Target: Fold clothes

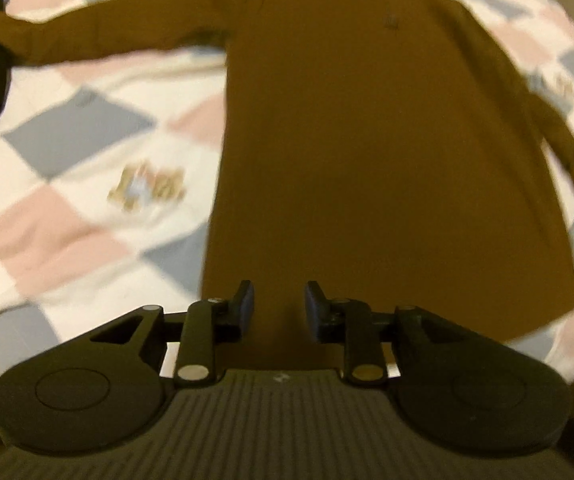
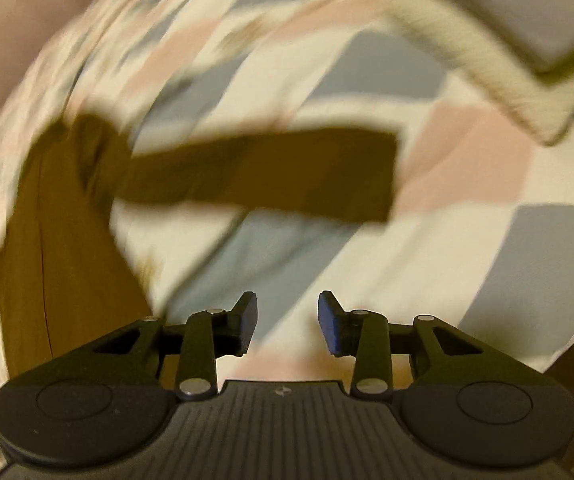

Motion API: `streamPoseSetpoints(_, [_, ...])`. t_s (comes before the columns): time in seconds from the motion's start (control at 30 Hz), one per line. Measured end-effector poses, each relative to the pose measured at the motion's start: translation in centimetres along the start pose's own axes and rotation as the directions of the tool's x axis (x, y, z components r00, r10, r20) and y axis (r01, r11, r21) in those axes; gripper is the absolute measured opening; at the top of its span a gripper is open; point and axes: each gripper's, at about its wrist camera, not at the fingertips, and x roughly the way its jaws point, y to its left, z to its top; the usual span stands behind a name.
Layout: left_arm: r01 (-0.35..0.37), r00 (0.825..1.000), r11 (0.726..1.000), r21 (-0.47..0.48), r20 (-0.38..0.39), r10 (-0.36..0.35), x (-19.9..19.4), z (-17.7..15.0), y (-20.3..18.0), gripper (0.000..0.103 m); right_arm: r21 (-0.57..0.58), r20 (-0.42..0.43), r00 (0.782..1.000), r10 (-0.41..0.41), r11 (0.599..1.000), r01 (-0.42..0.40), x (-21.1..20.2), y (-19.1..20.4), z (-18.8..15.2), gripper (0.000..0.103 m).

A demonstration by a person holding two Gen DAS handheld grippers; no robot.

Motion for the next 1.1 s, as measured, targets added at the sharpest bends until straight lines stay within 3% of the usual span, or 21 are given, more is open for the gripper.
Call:
streamPoseSetpoints(0.07, [-0.003, 1.000, 0.999, -0.032, 0.026, 0.004, -0.4, 0.6, -1.7, 0.024, 0.096, 0.053, 0.998, 0.037, 0.994, -0.042, 0.0, -2.0, 3.0, 0.047])
streamPoseSetpoints(0.1, [0.003, 1.000, 0.999, -0.051, 0.028, -0.002, -0.5, 0.7, -2.6, 0.025, 0.144, 0.072, 0.996, 0.049, 0.988, -0.059, 0.2, -3.0, 4.4, 0.056])
streamPoseSetpoints(0.17, [0.015, 1.000, 0.997, -0.078, 0.019, -0.014, -0.3, 0.8, -4.6, 0.026, 0.199, 0.048, 0.998, 0.049, 0.978, -0.058, 2.0, -5.0, 6.8, 0.058])
streamPoseSetpoints(0.27, [0.005, 1.000, 0.996, -0.090, 0.000, -0.005, 0.3, 0.5, -7.6, 0.026, 0.171, -0.039, 0.999, 0.004, 0.985, 0.003, 6.0, -7.4, 8.9, 0.058])
streamPoseSetpoints(0.37, [0.004, 1.000, 0.996, -0.091, -0.023, -0.006, 1.2, 0.6, -10.1, 0.027, 0.141, -0.065, 0.998, 0.015, 0.990, -0.005, 9.2, -8.1, 9.6, 0.058])
streamPoseSetpoints(0.4, [-0.005, 1.000, 0.997, -0.081, -0.026, 0.003, 1.3, 0.8, -10.9, 0.027, 0.144, -0.079, 0.996, 0.035, 0.989, -0.024, 10.3, -8.0, 9.7, 0.055])
streamPoseSetpoints(0.43, [-0.009, 1.000, 0.997, -0.075, -0.025, 0.007, 1.3, 0.9, -11.7, 0.027, 0.149, -0.100, 0.993, 0.061, 0.988, -0.046, 11.3, -7.9, 9.6, 0.031])
streamPoseSetpoints(0.5, [-0.010, 1.000, 0.998, -0.068, -0.016, 0.009, 1.0, 1.0, -13.0, 0.027, 0.111, -0.120, 0.990, 0.068, 0.992, -0.054, 11.9, -6.9, 9.5, 0.010])
streamPoseSetpoints(0.6, [-0.010, 1.000, 0.998, -0.062, 0.004, 0.010, 0.8, 2.0, -14.0, 0.027, 0.051, -0.039, 0.985, 0.166, 0.985, -0.164, 8.5, -6.4, 10.6, 0.007])
streamPoseSetpoints(0.67, [-0.002, 1.000, 0.997, -0.072, 0.008, 0.003, 0.8, 2.4, -14.5, 0.027, 0.025, 0.093, 0.963, 0.253, 0.966, -0.256, 3.6, -6.7, 12.5, 0.007])
streamPoseSetpoints(0.73, [0.010, 1.000, 0.996, -0.086, 0.009, -0.009, 1.0, 2.7, -15.4, 0.027, -0.098, 0.238, 0.917, 0.321, 0.947, -0.306, -2.2, -6.4, 14.9, 0.007])
streamPoseSetpoints(0.83, [0.038, 0.999, 0.994, -0.098, 0.013, -0.037, 1.6, 3.3, -16.8, 0.027, -0.400, 0.389, 0.821, 0.417, 0.880, -0.257, -9.9, -4.7, 17.6, 0.007])
streamPoseSetpoints(0.87, [0.047, 0.999, 0.995, -0.092, 0.014, -0.046, 1.7, 3.3, -17.4, 0.027, -0.500, 0.403, 0.806, 0.433, 0.842, -0.202, -11.6, -4.0, 17.9, 0.007])
streamPoseSetpoints(0.9, [0.053, 0.999, 0.995, -0.083, 0.015, -0.052, 1.8, 3.3, -18.0, 0.027, -0.546, 0.394, 0.819, 0.416, 0.823, -0.155, -12.0, -3.6, 18.0, 0.007])
streamPoseSetpoints(0.97, [0.057, 0.998, 0.997, -0.060, 0.014, -0.056, 1.7, 3.0, -18.9, 0.027, -0.558, 0.360, 0.866, 0.348, 0.824, -0.099, -11.0, -3.6, 18.3, 0.007])
streamPoseSetpoints(1.03, [0.055, 0.998, 0.998, -0.039, 0.013, -0.054, 1.5, 2.7, -19.5, 0.028, -0.479, 0.318, 0.913, 0.256, 0.874, -0.078, -7.9, -4.7, 18.5, 0.007])
streamPoseSetpoints(1.1, [0.039, 0.999, 0.999, -0.031, 0.010, -0.038, 1.2, 2.3, -19.4, 0.029, -0.347, 0.272, 0.941, 0.200, 0.933, -0.098, -4.7, -6.6, 18.8, 0.007])
